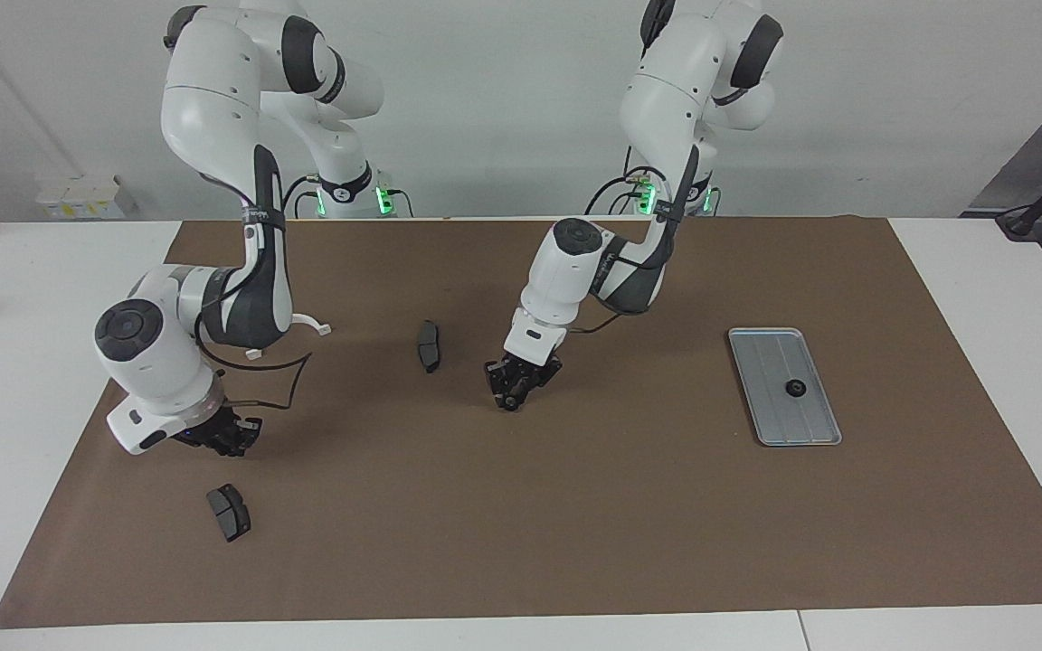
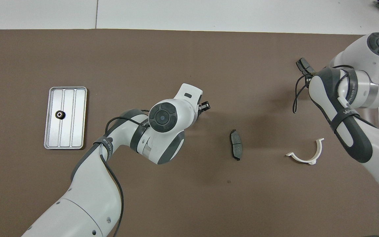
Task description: Place bearing gear from tray to pile
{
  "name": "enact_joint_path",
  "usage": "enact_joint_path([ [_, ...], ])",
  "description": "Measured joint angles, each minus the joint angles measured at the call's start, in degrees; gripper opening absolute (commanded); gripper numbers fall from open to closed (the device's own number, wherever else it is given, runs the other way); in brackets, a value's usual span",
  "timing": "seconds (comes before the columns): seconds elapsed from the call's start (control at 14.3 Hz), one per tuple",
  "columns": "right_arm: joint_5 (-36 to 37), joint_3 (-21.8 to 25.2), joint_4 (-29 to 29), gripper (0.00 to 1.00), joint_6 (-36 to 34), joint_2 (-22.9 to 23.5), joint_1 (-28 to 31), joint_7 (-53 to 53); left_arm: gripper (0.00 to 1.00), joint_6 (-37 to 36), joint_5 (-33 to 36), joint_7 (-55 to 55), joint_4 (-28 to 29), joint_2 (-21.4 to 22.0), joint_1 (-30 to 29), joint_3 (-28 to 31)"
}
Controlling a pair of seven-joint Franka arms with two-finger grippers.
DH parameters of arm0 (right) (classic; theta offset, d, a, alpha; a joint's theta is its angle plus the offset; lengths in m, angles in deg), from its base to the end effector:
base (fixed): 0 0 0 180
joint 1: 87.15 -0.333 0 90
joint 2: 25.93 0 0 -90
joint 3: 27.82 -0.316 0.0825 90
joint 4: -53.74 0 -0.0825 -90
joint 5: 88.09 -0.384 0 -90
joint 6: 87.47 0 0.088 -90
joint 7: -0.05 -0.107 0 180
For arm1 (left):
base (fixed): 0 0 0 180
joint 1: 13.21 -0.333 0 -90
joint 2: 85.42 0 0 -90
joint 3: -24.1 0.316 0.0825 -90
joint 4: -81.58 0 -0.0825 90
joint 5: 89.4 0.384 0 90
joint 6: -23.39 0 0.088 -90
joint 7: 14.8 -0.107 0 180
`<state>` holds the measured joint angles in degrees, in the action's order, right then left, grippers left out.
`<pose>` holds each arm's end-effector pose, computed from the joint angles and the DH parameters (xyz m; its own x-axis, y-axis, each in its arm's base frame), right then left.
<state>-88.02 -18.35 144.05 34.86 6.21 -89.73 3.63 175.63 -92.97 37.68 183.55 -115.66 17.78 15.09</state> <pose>0.6909 -0.0675 0.3174 0.9995 -0.0320 -0.0015 -0.0318 -0.9956 0.0886 0.5371 -0.4327 0.3008 0.9428 0.3152 0.1085 0.2613 -0.9009 0.3464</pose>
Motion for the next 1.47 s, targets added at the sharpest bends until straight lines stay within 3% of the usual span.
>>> enact_joint_path([
  [0.21, -0.1, 0.0, 1.1, 0.88, 0.9, -0.3, 0.0, -0.5, 1.0, -1.9, -1.2, 2.5, -0.7, 0.9, -0.6, 0.3],
  [0.35, -0.1, -0.4, 1.1, 0.89, 1.6, -0.6, -0.2, -2.5, 1.0, -8.2, -1.3, 3.1, -1.4, 4.4, -3.3, 0.7],
  [0.56, -0.1, -0.9, -0.2, 0.89, 2.3, -1.6, -2.8, -5.8, 1.0, -20.3, -1.3, 2.9, -1.6, 12.2, -12.2, 1.1],
  [0.77, -0.3, -1.3, -1.4, 0.89, 5.7, -1.9, -9.2, -12.4, 1.0, -25.7, -1.3, 0.0, -1.0, 15.4, -21.4, 1.3],
  [1.19, -0.3, -1.6, -1.3, 0.89, 9.1, -1.8, -23.9, -24.4, 1.0, -24.9, 1.6, -27.4, 4.6, 15.4, -36.8, 2.0],
  [1.47, -0.5, -1.6, -0.8, 0.89, 9.1, -1.1, -28.4, -28.3, 1.0, -17.1, 4.3, -32.7, 11.9, 15.4, -40.9, 2.0],
])
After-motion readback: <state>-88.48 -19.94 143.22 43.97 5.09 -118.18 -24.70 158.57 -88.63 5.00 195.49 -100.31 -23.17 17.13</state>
